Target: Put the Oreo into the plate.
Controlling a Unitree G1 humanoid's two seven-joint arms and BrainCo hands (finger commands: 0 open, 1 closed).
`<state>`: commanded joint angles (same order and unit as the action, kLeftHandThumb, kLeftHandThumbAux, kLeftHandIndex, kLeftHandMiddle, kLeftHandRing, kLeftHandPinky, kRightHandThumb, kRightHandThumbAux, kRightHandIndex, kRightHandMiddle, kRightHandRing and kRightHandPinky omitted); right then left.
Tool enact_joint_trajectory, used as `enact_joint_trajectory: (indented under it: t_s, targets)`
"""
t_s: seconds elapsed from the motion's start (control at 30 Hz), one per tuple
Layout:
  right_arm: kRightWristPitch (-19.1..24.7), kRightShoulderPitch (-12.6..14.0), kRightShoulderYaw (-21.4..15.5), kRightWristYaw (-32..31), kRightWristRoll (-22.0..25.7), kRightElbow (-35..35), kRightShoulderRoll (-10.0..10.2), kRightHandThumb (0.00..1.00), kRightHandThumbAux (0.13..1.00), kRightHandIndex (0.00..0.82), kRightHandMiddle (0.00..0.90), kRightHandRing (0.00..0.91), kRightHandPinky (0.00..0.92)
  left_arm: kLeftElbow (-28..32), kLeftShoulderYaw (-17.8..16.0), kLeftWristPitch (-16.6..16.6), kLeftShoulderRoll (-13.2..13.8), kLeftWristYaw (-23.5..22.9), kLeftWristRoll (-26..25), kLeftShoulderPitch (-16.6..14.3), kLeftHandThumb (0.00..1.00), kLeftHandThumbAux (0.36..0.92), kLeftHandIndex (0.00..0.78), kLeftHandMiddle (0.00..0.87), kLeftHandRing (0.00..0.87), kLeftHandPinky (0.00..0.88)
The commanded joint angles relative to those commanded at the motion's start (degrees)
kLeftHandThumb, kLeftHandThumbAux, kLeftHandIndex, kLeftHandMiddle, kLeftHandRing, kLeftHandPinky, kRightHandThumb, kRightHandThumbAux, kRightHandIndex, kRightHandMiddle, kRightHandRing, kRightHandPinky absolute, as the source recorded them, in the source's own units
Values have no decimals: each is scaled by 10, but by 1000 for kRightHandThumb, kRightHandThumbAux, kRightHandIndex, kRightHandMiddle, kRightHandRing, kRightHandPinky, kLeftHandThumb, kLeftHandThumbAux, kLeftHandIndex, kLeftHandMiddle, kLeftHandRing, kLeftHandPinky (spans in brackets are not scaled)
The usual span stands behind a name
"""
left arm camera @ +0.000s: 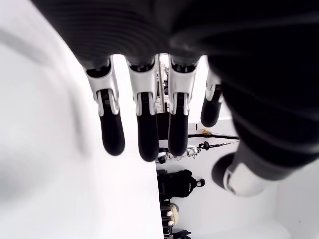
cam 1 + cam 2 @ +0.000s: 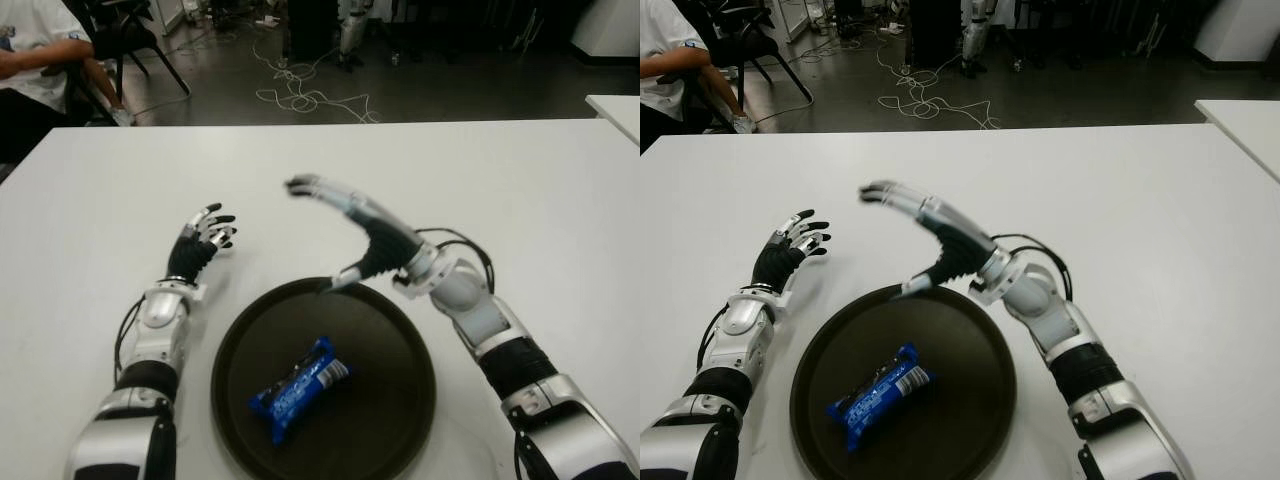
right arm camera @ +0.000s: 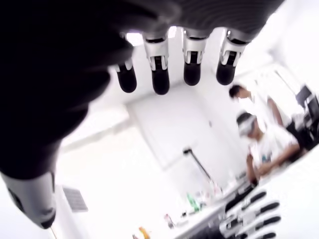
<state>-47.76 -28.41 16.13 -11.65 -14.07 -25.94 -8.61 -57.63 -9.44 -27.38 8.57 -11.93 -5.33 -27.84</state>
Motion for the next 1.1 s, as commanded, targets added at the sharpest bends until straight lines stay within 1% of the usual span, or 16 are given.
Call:
enact_joint_trajectory:
  t_s: [0.17, 0.27, 0.3, 0.37, 0.4, 0.47, 0.5, 0.63, 0.73, 0.77, 0.87, 0.97, 1.03, 1.1]
  targets:
    - [7, 0, -6, 4, 0, 3, 3, 0, 657, 0, 0, 0, 0, -1, 1, -6, 0, 3, 1, 0, 237, 674, 134, 271, 286, 330]
    - [1, -13, -16, 15, -2, -20, 2, 0, 669, 0, 0, 0, 0, 0, 2, -10, 1, 10, 4, 1, 238, 670, 141, 277, 294, 342]
    - [-1, -32, -24, 22, 2, -55, 8, 0, 682, 0, 0, 0, 0, 0, 2, -10, 1, 11, 4, 1, 238, 668, 147, 282, 303, 352]
    - [-6, -55, -32, 31, 8, -100, 16, 0, 712, 0, 33, 31, 25, -1, 1, -10, 0, 11, 3, 1, 230, 657, 152, 285, 312, 366]
    - [-10, -61, -34, 32, 9, -113, 18, 0, 723, 0, 45, 43, 34, -2, 1, -10, 0, 11, 3, 0, 226, 652, 154, 286, 316, 371]
    - [-4, -92, -47, 31, 20, -176, 21, 0, 741, 8, 65, 62, 57, -3, 1, -9, -1, 13, 3, 0, 223, 646, 155, 287, 319, 377]
    - [10, -105, -53, 29, 26, -214, 23, 0, 757, 20, 81, 79, 80, -3, 1, -7, -1, 12, 2, -1, 221, 641, 155, 287, 321, 381]
    - [59, -140, -77, 24, 49, -323, 36, 0, 782, 65, 130, 117, 109, -3, 1, -2, -1, 10, 0, -2, 233, 629, 161, 295, 334, 394]
    - [94, -170, -99, 28, 66, -386, 48, 0, 792, 96, 169, 164, 183, -2, 1, 0, 0, 7, 0, -2, 230, 622, 161, 295, 328, 381]
    - [112, -181, -109, 33, 74, -405, 52, 0, 793, 100, 175, 172, 194, -1, 2, 1, 1, 8, 1, -1, 229, 621, 161, 294, 327, 378]
    - [146, -203, -133, 39, 90, -437, 57, 0, 779, 128, 217, 226, 250, 1, 4, 0, 2, 8, 3, 0, 215, 615, 159, 292, 320, 364]
    - [200, -222, -167, 38, 118, -459, 55, 0, 766, 145, 238, 250, 279, 1, 5, 1, 3, 10, 5, 0, 217, 615, 159, 292, 319, 361]
    - [230, -230, -190, 37, 136, -467, 54, 0, 763, 159, 253, 268, 301, 1, 6, 2, 4, 11, 6, 0, 217, 612, 159, 290, 316, 358]
    - [249, -233, -204, 37, 146, -470, 55, 0, 770, 168, 262, 279, 318, 1, 7, 2, 4, 11, 7, 0, 215, 607, 162, 292, 315, 356]
